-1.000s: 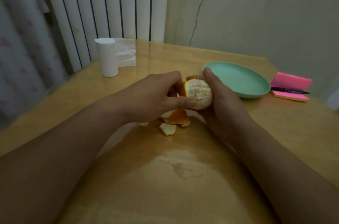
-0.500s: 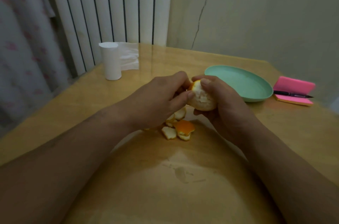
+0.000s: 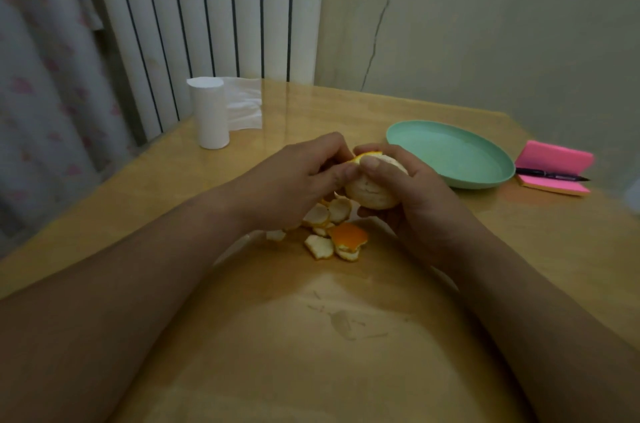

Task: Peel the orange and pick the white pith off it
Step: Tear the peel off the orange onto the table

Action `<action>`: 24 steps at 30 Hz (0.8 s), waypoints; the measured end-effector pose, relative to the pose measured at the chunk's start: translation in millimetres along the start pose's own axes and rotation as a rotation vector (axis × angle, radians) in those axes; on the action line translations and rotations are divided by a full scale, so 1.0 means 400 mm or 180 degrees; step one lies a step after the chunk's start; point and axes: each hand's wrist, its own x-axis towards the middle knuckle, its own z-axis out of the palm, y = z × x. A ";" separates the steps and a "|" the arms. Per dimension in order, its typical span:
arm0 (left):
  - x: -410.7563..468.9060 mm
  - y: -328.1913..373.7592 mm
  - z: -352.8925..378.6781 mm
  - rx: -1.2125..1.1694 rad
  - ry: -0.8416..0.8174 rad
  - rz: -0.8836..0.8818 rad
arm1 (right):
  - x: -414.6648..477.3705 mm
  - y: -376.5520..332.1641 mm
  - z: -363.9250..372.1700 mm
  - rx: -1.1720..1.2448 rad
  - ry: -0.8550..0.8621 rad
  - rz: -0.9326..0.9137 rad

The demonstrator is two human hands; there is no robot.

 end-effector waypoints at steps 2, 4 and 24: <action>-0.001 -0.005 0.002 0.0062 0.0059 0.0046 | 0.001 0.000 -0.004 -0.0023 0.0037 -0.0056; -0.002 -0.006 0.010 0.0183 0.0206 0.0148 | 0.002 0.001 -0.005 -0.0057 0.0071 -0.0101; -0.003 0.019 0.011 -0.0026 0.0003 -0.0021 | -0.001 -0.011 -0.001 0.0615 -0.0269 0.0085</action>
